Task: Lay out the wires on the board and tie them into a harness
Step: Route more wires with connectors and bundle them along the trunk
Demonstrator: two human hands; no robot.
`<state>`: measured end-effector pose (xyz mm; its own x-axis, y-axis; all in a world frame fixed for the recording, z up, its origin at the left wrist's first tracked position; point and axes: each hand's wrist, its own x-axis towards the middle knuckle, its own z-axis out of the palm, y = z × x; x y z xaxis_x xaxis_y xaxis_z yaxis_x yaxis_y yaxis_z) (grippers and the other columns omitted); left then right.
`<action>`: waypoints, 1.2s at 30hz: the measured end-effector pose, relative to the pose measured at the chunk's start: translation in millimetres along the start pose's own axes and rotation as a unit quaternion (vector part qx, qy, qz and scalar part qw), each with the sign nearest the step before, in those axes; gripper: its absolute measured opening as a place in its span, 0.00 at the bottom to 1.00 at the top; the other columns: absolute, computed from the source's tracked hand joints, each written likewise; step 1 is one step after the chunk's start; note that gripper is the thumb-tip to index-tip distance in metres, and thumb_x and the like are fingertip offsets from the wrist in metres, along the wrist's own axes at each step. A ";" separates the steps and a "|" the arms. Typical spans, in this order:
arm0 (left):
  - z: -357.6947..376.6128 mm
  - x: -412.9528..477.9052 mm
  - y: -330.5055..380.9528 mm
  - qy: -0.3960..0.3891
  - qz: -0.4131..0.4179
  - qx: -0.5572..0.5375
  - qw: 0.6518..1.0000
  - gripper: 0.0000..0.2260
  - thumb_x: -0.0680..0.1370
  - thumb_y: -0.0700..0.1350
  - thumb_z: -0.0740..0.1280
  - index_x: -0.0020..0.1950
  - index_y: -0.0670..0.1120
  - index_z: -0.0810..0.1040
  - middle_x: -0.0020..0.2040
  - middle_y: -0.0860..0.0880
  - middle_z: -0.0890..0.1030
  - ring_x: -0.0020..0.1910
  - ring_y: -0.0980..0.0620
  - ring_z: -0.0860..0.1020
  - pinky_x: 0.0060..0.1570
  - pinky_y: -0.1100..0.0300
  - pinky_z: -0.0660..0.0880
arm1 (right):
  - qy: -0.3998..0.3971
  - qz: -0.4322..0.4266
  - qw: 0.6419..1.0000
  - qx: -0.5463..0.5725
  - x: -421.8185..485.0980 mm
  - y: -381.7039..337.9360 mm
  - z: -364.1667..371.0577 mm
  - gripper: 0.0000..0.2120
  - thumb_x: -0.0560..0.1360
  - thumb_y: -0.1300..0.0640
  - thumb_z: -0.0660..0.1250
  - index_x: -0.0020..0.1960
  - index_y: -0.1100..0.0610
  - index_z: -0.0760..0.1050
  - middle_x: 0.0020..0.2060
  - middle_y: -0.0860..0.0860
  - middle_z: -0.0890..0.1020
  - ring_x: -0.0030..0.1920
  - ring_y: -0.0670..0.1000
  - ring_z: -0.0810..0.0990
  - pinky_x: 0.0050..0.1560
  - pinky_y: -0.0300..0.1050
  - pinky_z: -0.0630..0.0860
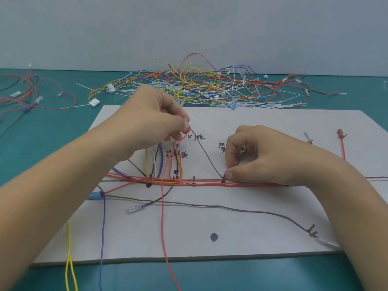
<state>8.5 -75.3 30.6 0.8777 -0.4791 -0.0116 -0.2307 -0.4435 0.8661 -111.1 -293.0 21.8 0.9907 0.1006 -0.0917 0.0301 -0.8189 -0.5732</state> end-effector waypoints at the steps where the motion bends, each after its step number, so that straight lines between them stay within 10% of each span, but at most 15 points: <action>1: 3.0 4.1 0.3 -0.003 -0.008 0.003 1.000 0.04 0.75 0.37 0.74 0.42 0.45 0.85 0.37 0.48 0.87 0.31 0.54 0.84 0.33 0.61 0.75 | -0.001 -0.001 1.000 -0.001 0.1 0.3 -0.2 0.08 0.66 0.46 0.78 0.41 0.46 0.81 0.43 0.42 0.77 0.43 0.43 0.80 0.44 0.37 0.74; 13: 14.5 22.1 -2.3 -0.008 -0.033 0.032 0.999 0.06 0.69 0.39 0.77 0.37 0.50 0.88 0.33 0.50 0.86 0.22 0.52 0.73 0.30 0.59 0.72 | -0.006 0.001 1.000 -0.019 -0.4 1.9 -1.0 0.10 0.67 0.43 0.77 0.45 0.42 0.79 0.45 0.42 0.77 0.44 0.43 0.77 0.44 0.34 0.73; 18: 15.1 24.2 -7.8 0.001 -0.017 0.029 0.999 0.06 0.69 0.38 0.78 0.38 0.50 0.89 0.36 0.50 0.87 0.40 0.49 0.83 0.43 0.57 0.76 | -0.009 0.002 1.000 -0.013 -0.3 1.3 -1.0 0.10 0.67 0.43 0.77 0.46 0.41 0.79 0.46 0.41 0.77 0.45 0.42 0.77 0.48 0.39 0.75; 27: 19.9 24.0 -13.7 0.016 0.015 0.012 1.000 0.05 0.73 0.38 0.76 0.43 0.47 0.88 0.38 0.49 0.87 0.21 0.63 0.74 0.23 0.71 0.68 | -0.014 0.008 1.000 -0.012 0.6 2.2 -1.1 0.12 0.66 0.41 0.76 0.47 0.40 0.79 0.47 0.41 0.77 0.46 0.42 0.76 0.46 0.37 0.72; 36: 21.5 22.3 -17.2 0.023 0.017 0.044 0.999 0.05 0.73 0.40 0.77 0.43 0.50 0.88 0.31 0.52 0.84 0.22 0.59 0.73 0.24 0.69 0.68 | -0.013 0.003 1.000 -0.019 -0.7 2.4 -1.4 0.11 0.67 0.42 0.77 0.46 0.41 0.79 0.47 0.41 0.77 0.47 0.41 0.76 0.49 0.40 0.73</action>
<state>23.0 -94.6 4.6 0.8868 -0.4601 0.0428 -0.2951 -0.4926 0.8187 -111.6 -295.8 21.6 0.9871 0.1102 -0.1164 0.0299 -0.8398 -0.5421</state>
